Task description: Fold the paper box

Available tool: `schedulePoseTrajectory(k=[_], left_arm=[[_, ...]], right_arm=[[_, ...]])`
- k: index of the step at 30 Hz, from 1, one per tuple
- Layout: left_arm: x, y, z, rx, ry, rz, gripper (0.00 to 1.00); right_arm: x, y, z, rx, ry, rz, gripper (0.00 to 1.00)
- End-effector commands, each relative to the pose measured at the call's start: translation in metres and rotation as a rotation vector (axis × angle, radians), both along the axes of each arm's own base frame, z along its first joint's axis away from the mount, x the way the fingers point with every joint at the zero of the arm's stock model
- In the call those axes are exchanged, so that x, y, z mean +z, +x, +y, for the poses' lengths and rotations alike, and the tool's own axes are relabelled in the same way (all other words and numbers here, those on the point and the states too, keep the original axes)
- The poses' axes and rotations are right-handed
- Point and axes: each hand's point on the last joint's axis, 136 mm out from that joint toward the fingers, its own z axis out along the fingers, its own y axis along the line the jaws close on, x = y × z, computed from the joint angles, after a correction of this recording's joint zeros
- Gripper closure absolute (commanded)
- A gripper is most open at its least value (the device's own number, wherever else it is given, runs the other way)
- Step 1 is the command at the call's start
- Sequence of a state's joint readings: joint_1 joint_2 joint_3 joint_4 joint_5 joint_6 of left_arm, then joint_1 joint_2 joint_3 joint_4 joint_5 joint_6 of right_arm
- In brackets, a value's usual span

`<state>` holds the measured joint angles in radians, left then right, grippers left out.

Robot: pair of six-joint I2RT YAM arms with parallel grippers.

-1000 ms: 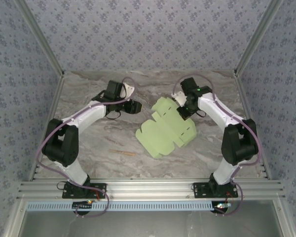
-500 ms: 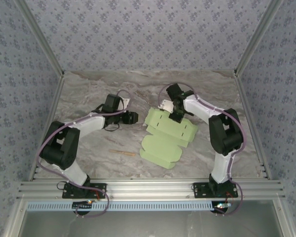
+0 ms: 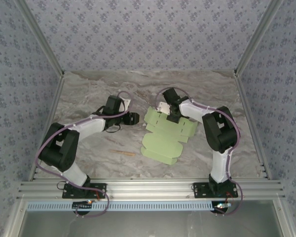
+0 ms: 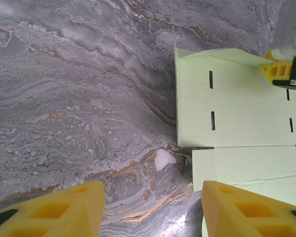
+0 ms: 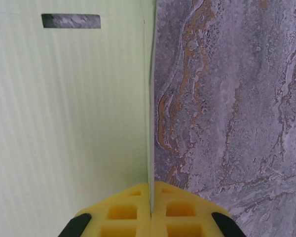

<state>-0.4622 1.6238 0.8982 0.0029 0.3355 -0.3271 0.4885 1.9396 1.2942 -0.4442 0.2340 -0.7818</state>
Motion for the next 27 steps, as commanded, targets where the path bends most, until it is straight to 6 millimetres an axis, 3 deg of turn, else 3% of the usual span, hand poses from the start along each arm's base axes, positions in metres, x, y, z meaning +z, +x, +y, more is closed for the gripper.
schedulePoseTrajectory(k=[1,6,13,18,23,27], left_arm=[[-0.002,0.002,0.001,0.017,-0.006,-0.006,0.46],[-0.002,0.003,0.002,0.037,-0.014,-0.003,0.46],[0.003,0.003,0.004,0.055,-0.024,-0.01,0.45],[0.013,-0.001,0.001,0.054,-0.058,-0.02,0.45],[0.033,-0.019,-0.029,-0.04,-0.113,-0.05,0.45],[0.045,-0.041,-0.073,-0.135,-0.182,-0.055,0.47]], right_arm=[[-0.012,0.002,-0.002,0.006,-0.058,-0.029,0.93],[-0.023,0.002,-0.01,-0.042,-0.11,-0.072,0.93],[-0.02,0.004,-0.012,-0.085,-0.095,-0.102,0.93],[0.015,-0.003,-0.014,-0.21,0.015,-0.002,0.94],[0.053,-0.027,-0.019,-0.383,0.21,0.121,0.94],[0.057,-0.047,-0.031,-0.509,0.268,0.199,0.93]])
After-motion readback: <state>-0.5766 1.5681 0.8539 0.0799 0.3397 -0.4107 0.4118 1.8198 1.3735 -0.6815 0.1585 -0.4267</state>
